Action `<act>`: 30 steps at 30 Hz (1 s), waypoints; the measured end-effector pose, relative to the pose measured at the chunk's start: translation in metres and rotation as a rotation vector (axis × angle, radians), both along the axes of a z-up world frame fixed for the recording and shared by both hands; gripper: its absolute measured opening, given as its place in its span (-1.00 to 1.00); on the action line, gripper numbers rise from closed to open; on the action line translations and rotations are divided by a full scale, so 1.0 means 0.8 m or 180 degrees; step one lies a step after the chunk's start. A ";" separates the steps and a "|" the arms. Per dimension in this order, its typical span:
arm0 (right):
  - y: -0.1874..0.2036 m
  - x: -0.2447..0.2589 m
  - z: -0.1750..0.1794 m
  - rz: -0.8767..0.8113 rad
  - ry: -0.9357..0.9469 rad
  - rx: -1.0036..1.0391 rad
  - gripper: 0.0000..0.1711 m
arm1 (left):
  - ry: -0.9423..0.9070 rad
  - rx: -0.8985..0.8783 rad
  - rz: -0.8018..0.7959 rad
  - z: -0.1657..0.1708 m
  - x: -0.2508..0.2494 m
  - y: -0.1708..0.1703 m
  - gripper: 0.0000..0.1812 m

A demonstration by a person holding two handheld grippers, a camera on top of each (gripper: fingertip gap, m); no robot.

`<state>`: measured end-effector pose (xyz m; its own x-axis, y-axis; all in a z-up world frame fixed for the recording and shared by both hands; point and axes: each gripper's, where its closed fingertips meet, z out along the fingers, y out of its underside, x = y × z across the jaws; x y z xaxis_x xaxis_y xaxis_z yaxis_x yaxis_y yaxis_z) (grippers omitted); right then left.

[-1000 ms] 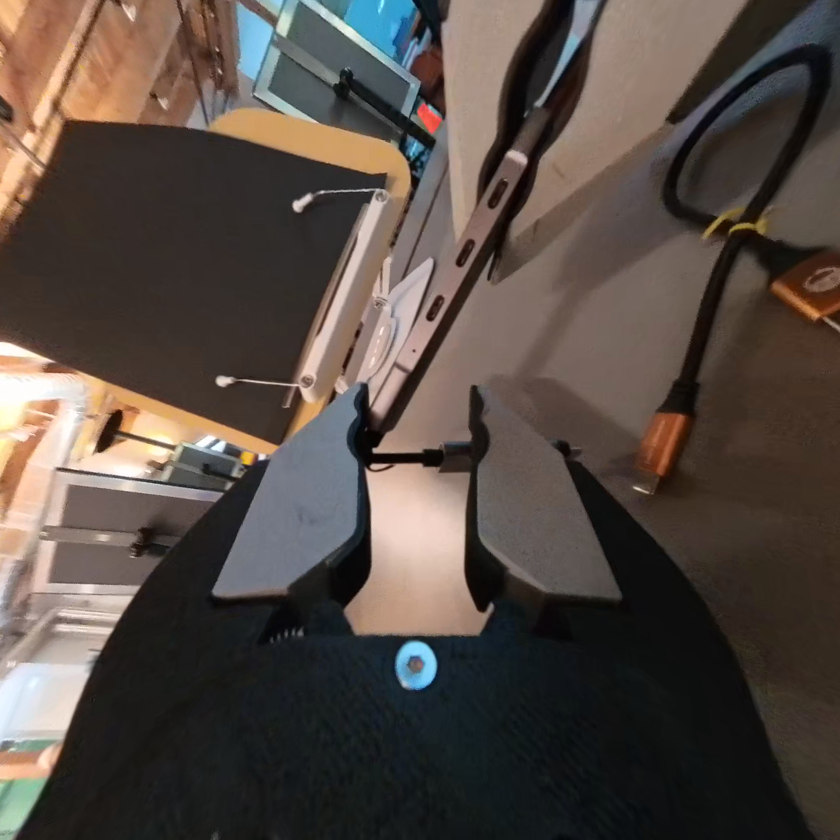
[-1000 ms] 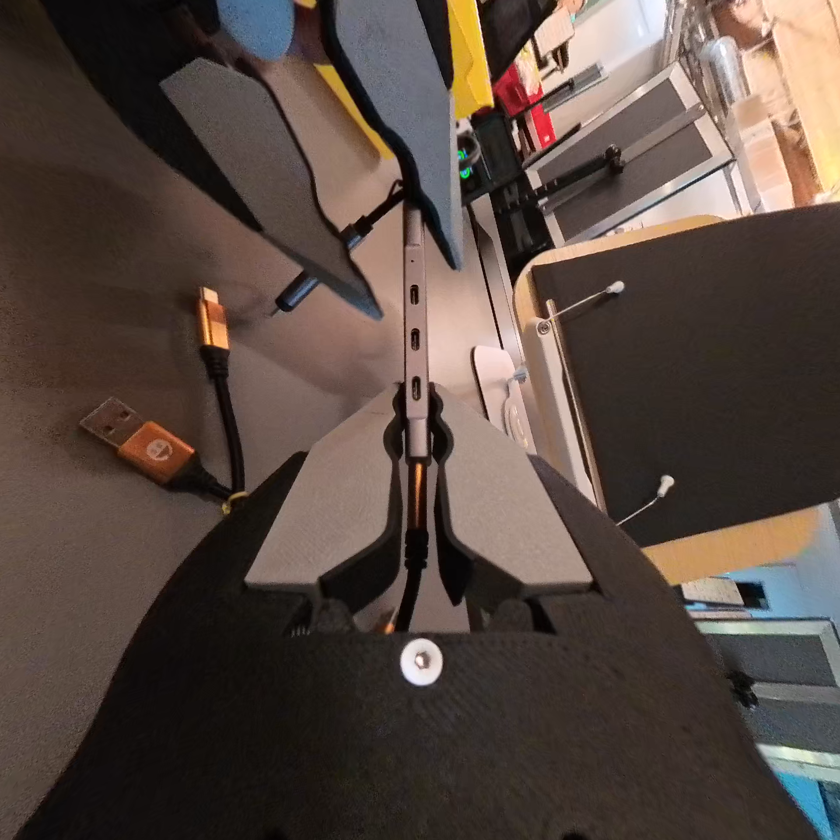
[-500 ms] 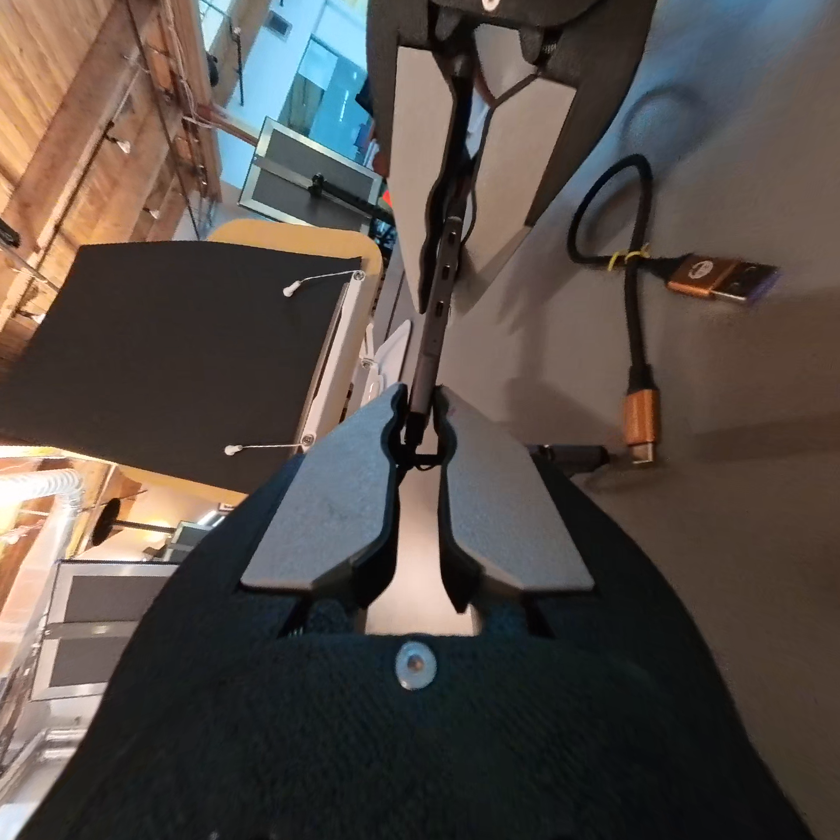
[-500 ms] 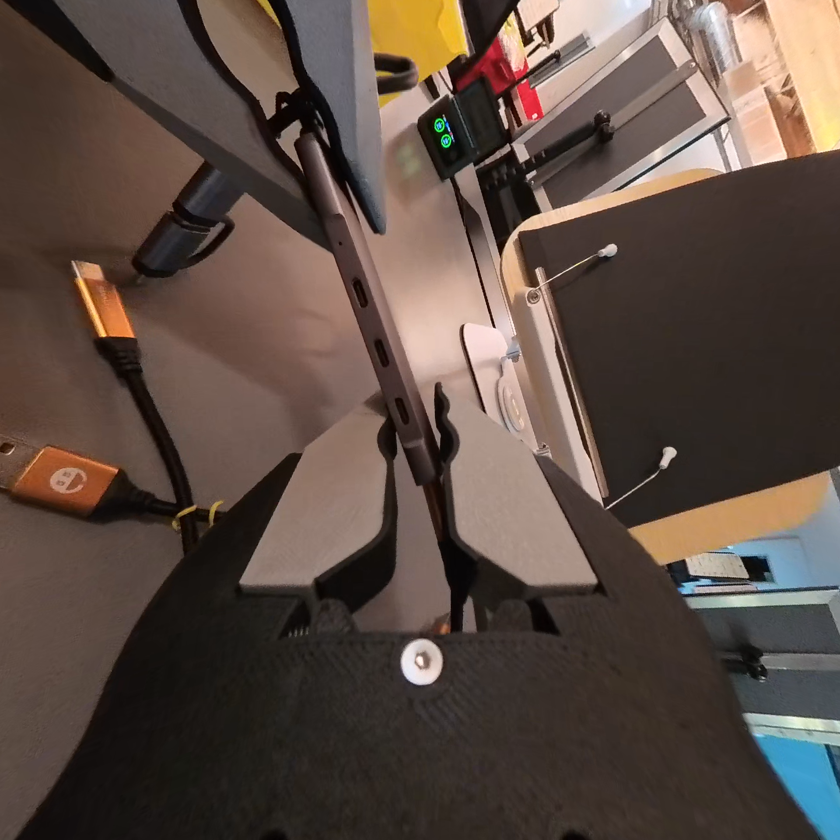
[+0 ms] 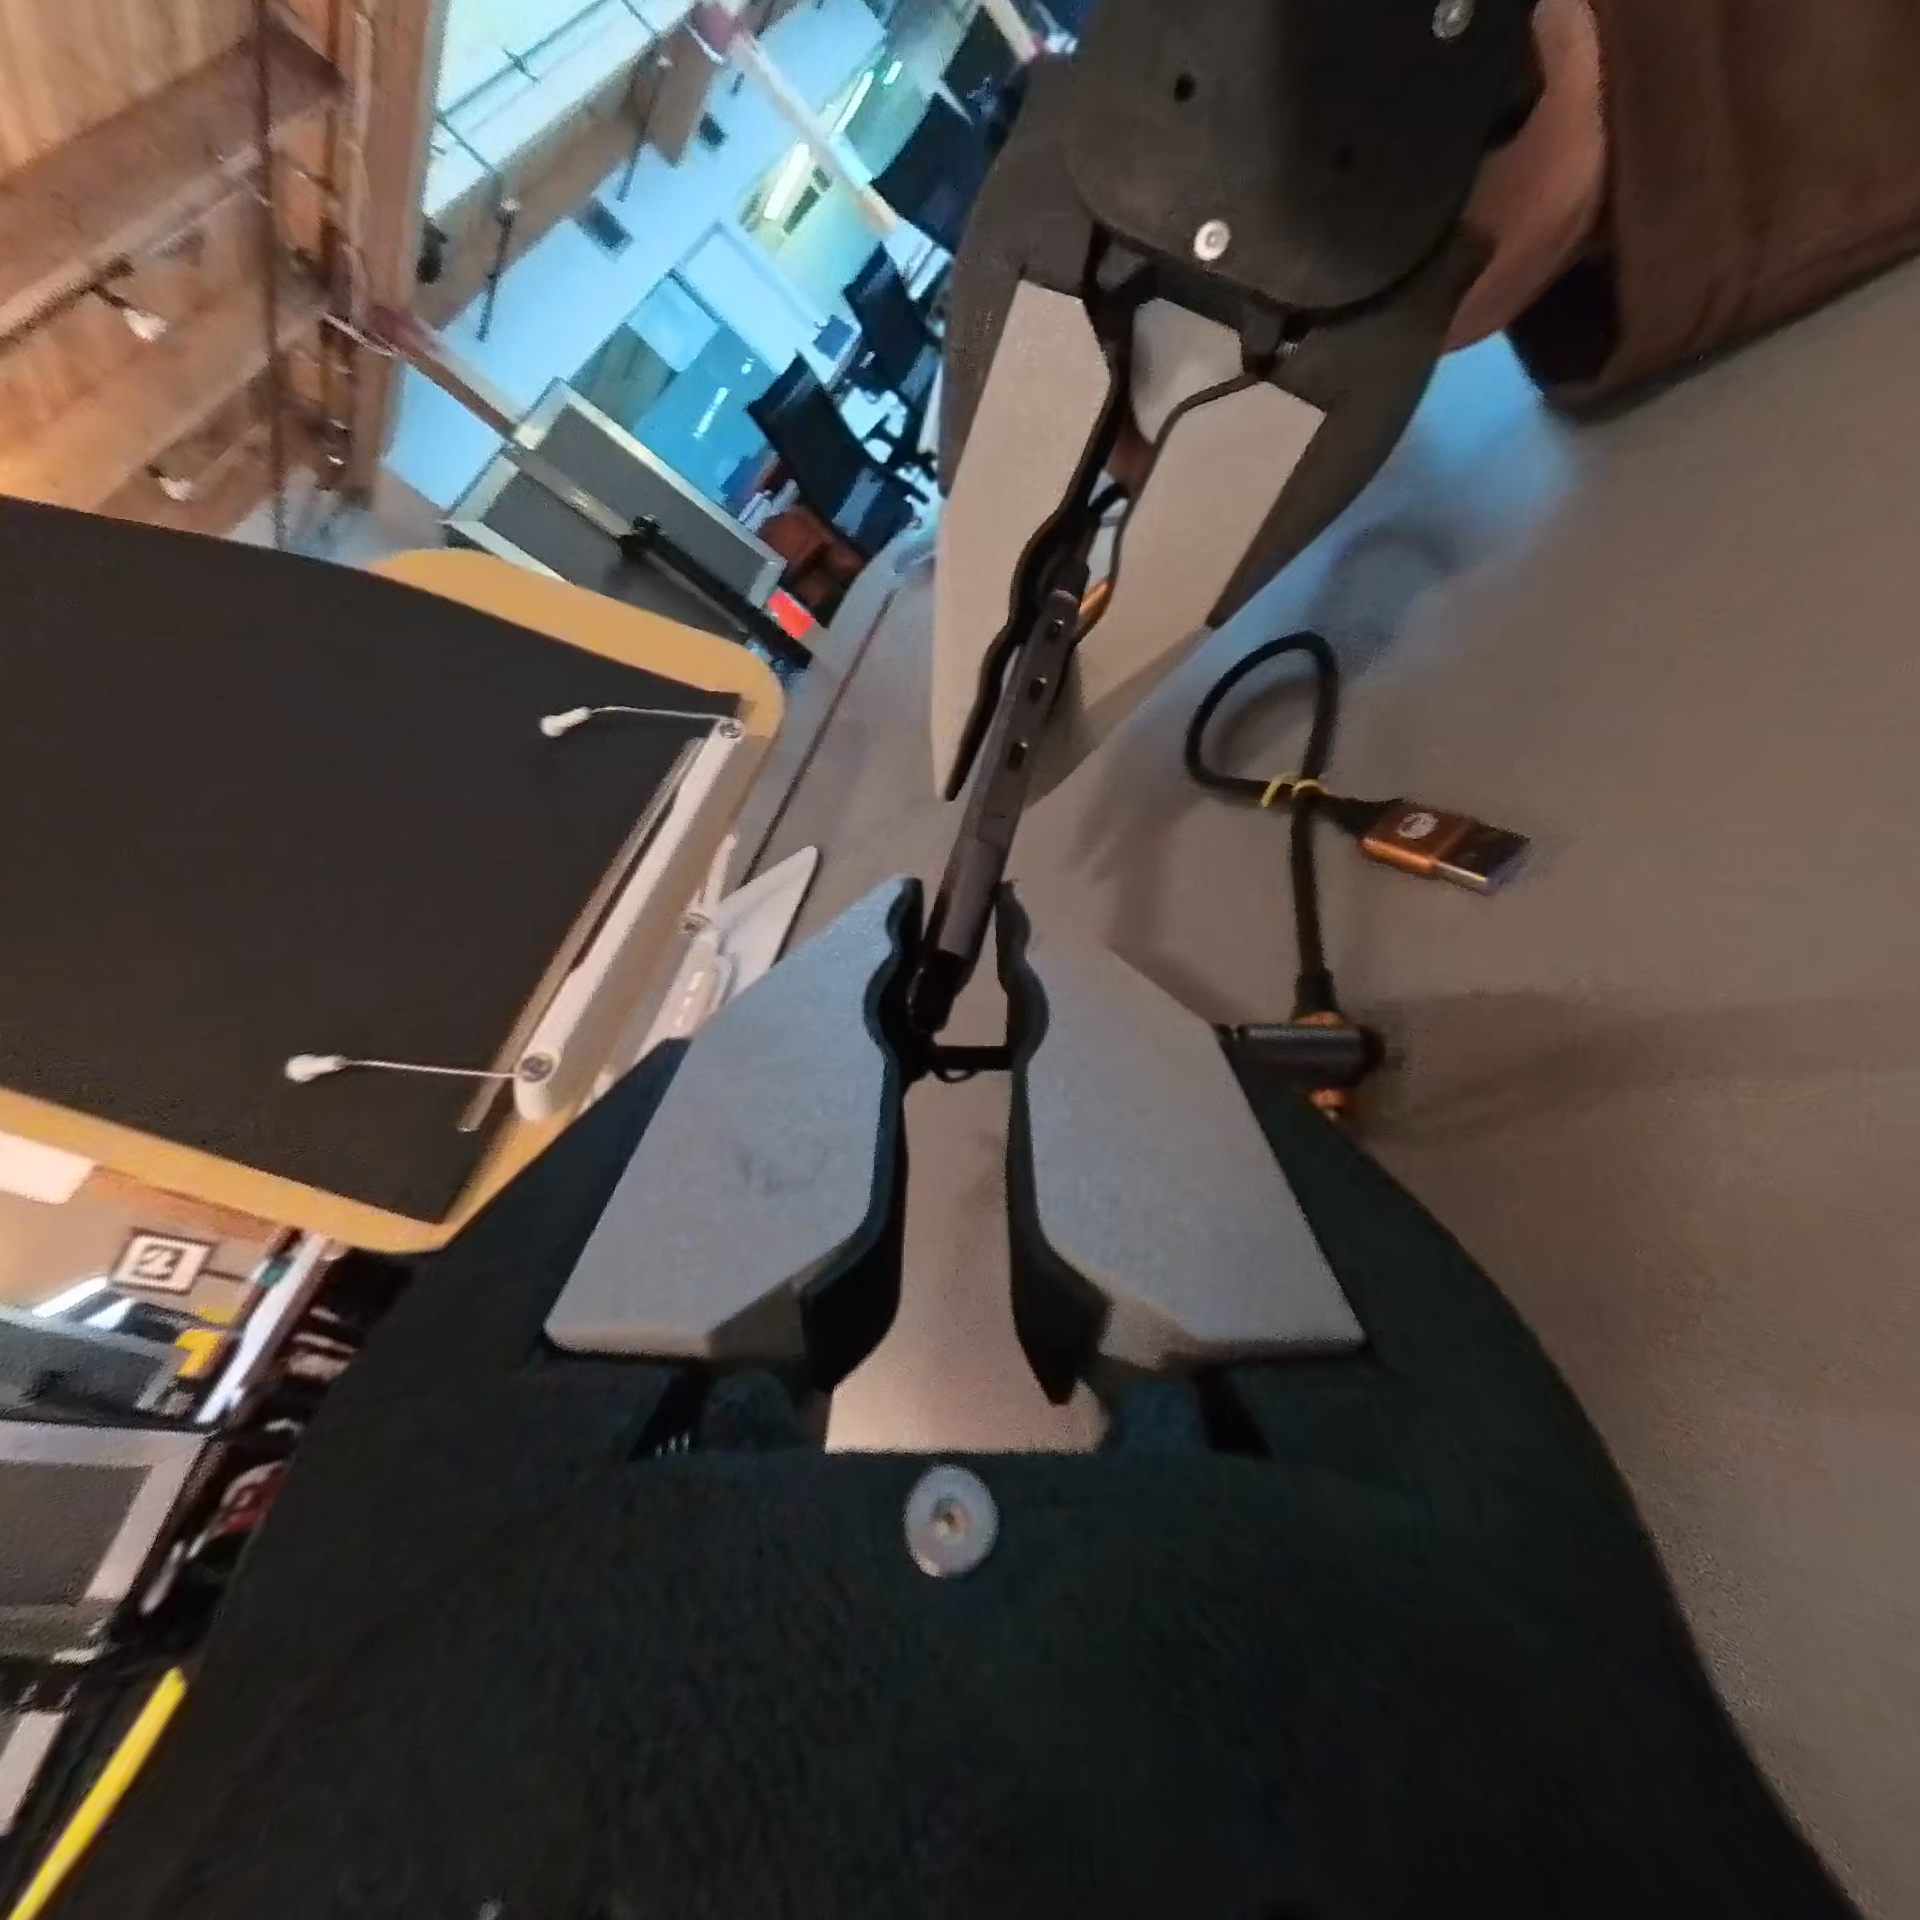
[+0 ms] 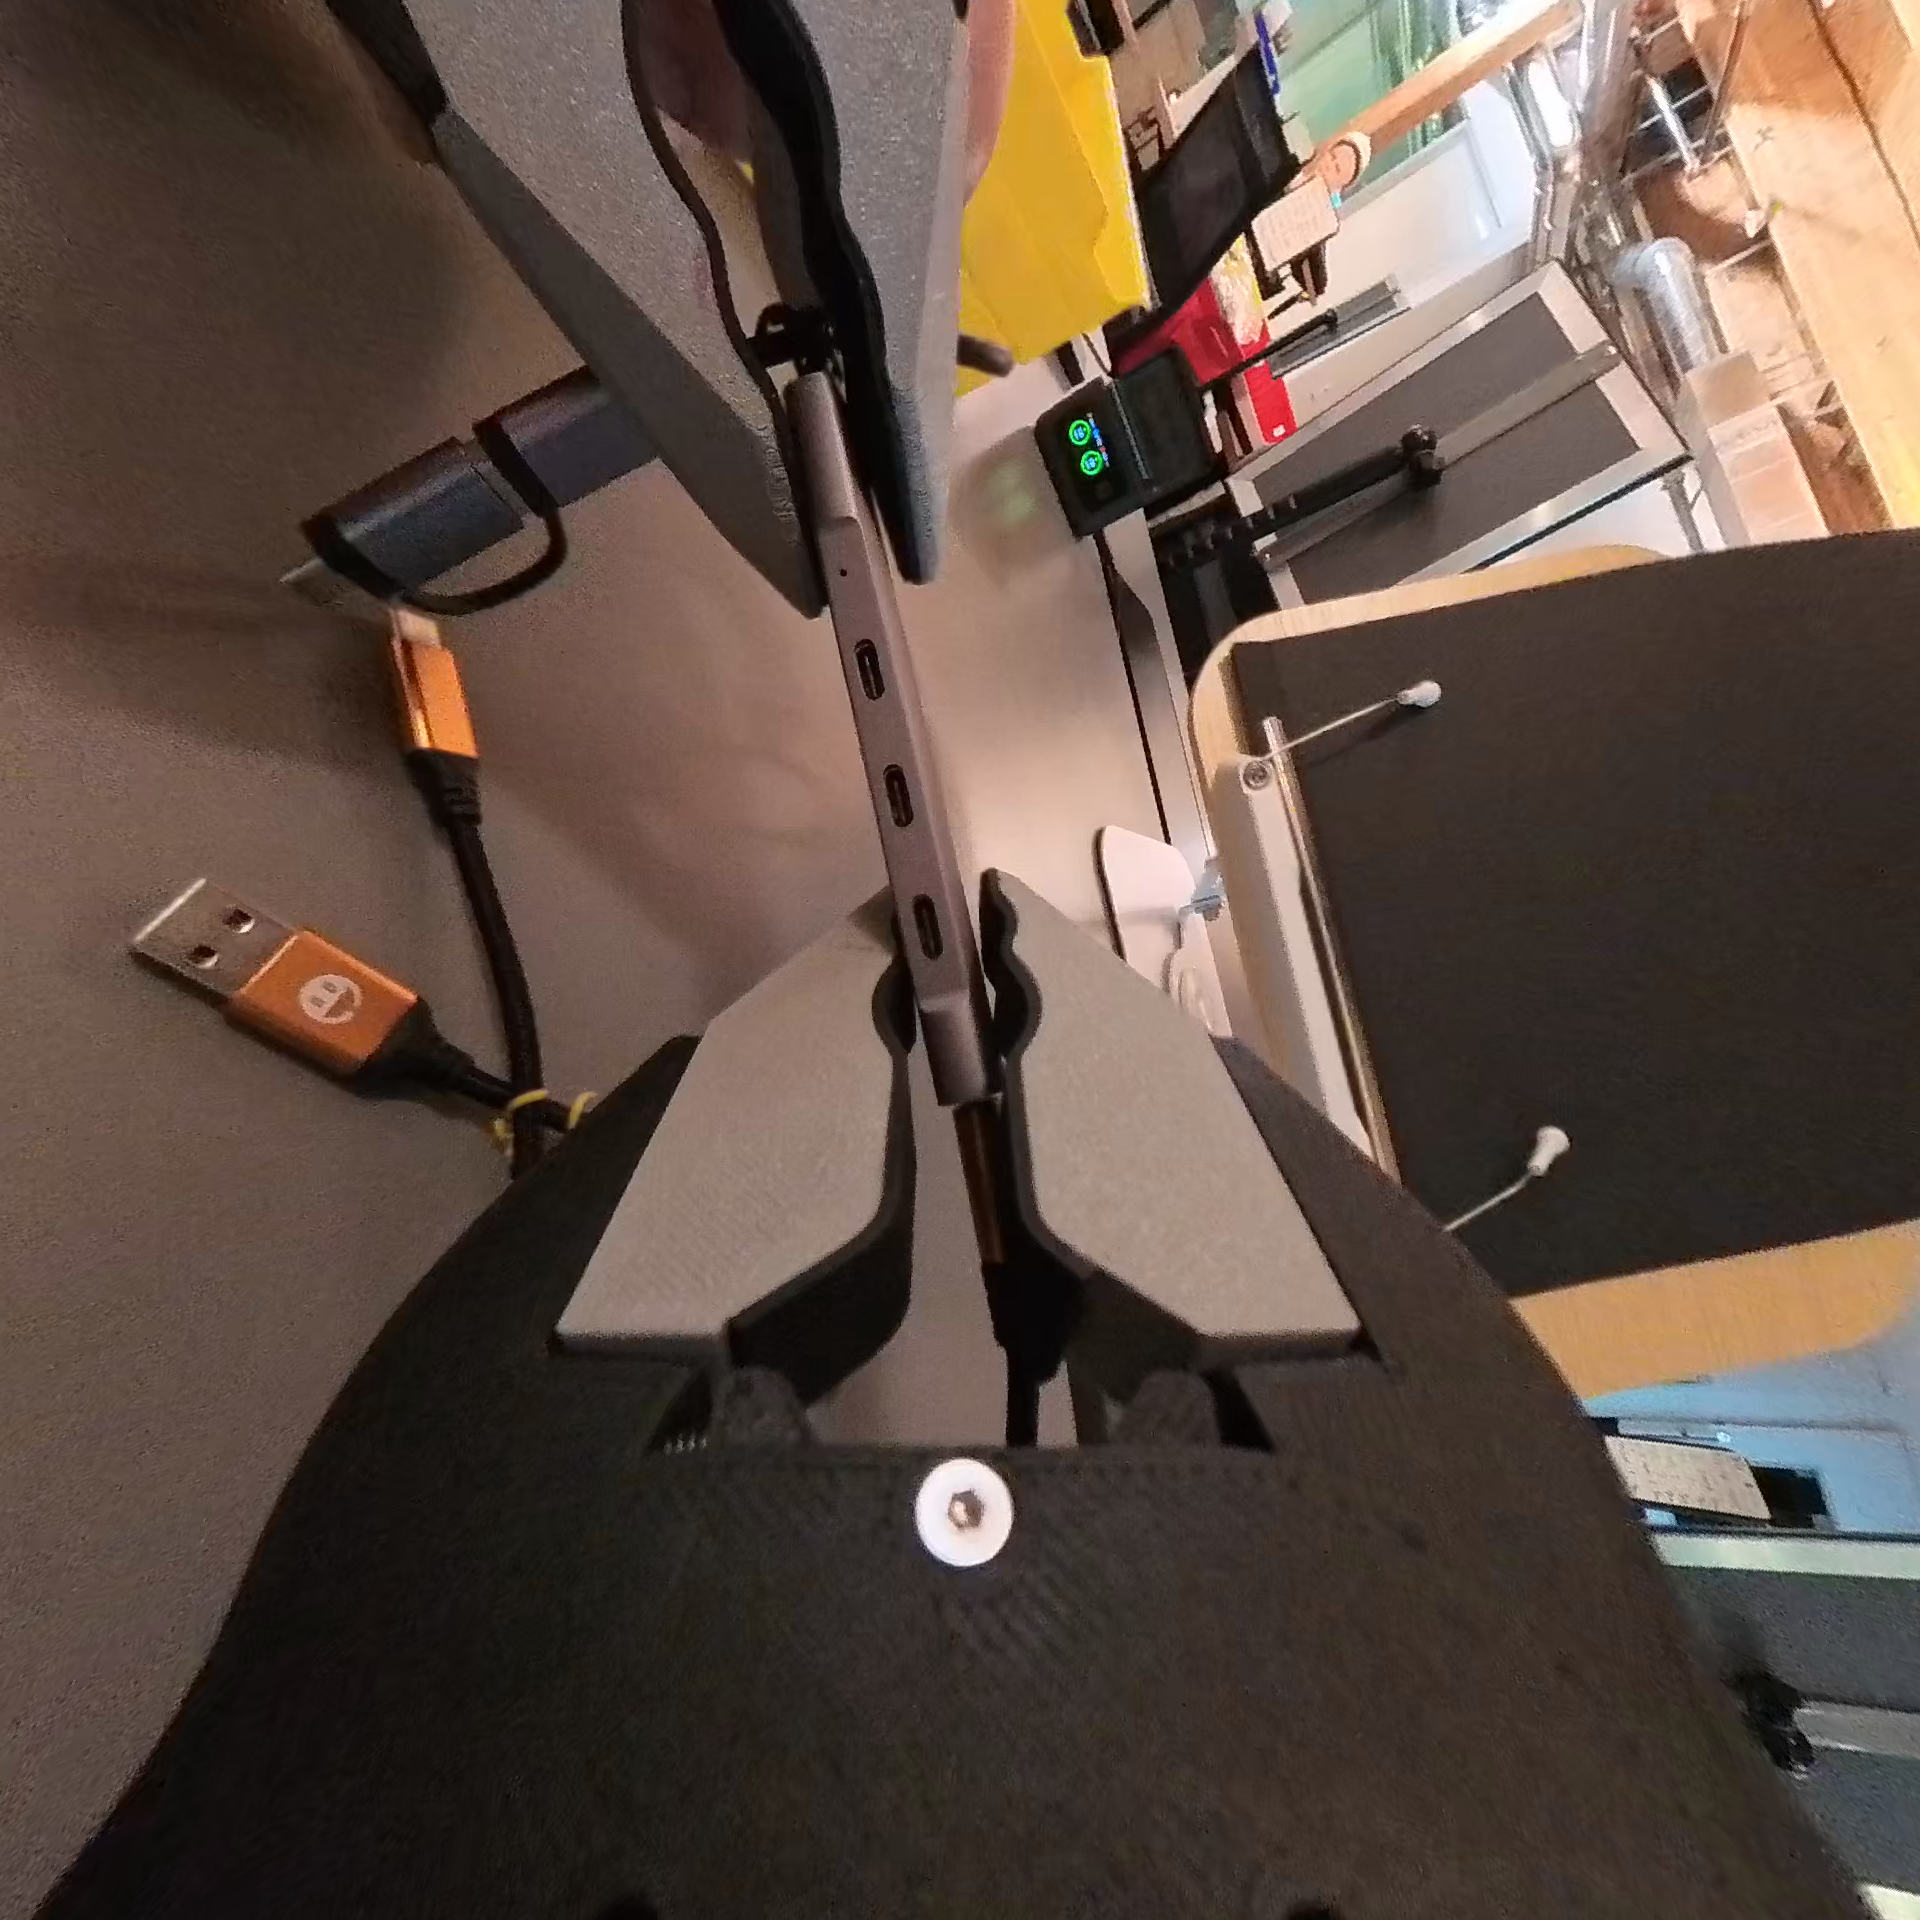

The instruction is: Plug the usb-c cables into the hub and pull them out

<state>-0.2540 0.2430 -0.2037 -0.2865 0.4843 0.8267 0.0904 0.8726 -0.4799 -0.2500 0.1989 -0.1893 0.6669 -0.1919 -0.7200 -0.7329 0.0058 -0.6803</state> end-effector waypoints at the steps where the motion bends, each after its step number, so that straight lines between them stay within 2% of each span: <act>1: -0.002 0.000 -0.001 0.0017 -0.0024 -0.0007 -0.91 | -0.0005 -0.0031 -0.0033 -0.002 0.001 -0.002 -0.89; 8: -0.019 0.000 -0.013 0.0161 -0.0141 0.0080 -0.93 | 0.0469 0.0017 0.0095 -0.016 -0.005 -0.006 -0.90; 14: -0.023 0.001 -0.017 0.0234 -0.0219 -0.0049 -0.93 | 0.0479 -0.0001 0.0072 -0.017 -0.002 -0.005 -0.90; 17: -0.024 -0.003 -0.026 0.0199 -0.0309 -0.0046 -0.92 | 0.0451 -0.0049 -0.0099 -0.021 0.014 -0.007 -0.93; 19: -0.022 -0.005 -0.024 0.0165 -0.0267 -0.0020 -0.91 | 0.0620 -0.0040 -0.0038 -0.021 0.013 -0.005 -0.93; 23: -0.022 -0.007 -0.015 0.0147 -0.0197 -0.0150 -0.90 | 0.0578 -0.0070 -0.0021 -0.014 0.011 -0.005 -0.93; 25: -0.012 -0.014 -0.008 -0.0037 -0.0114 -0.0239 -0.85 | 0.0648 -0.0044 0.0145 -0.009 0.006 0.000 -0.93; 28: 0.005 -0.020 0.008 -0.0354 -0.0024 -0.0538 -0.63 | 0.0897 -0.0033 0.0546 -0.009 -0.021 0.007 -0.92; 30: 0.011 -0.015 0.021 -0.0381 0.0063 -0.0888 -0.63 | 0.1025 -0.0001 0.0915 -0.005 -0.052 0.006 -0.93</act>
<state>-0.2664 0.2519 -0.1869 -0.1988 0.7228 0.6619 0.1728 0.6906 -0.7022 -0.2918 0.2035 -0.1931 0.4345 -0.0314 -0.9001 -0.8795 -0.2299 -0.4166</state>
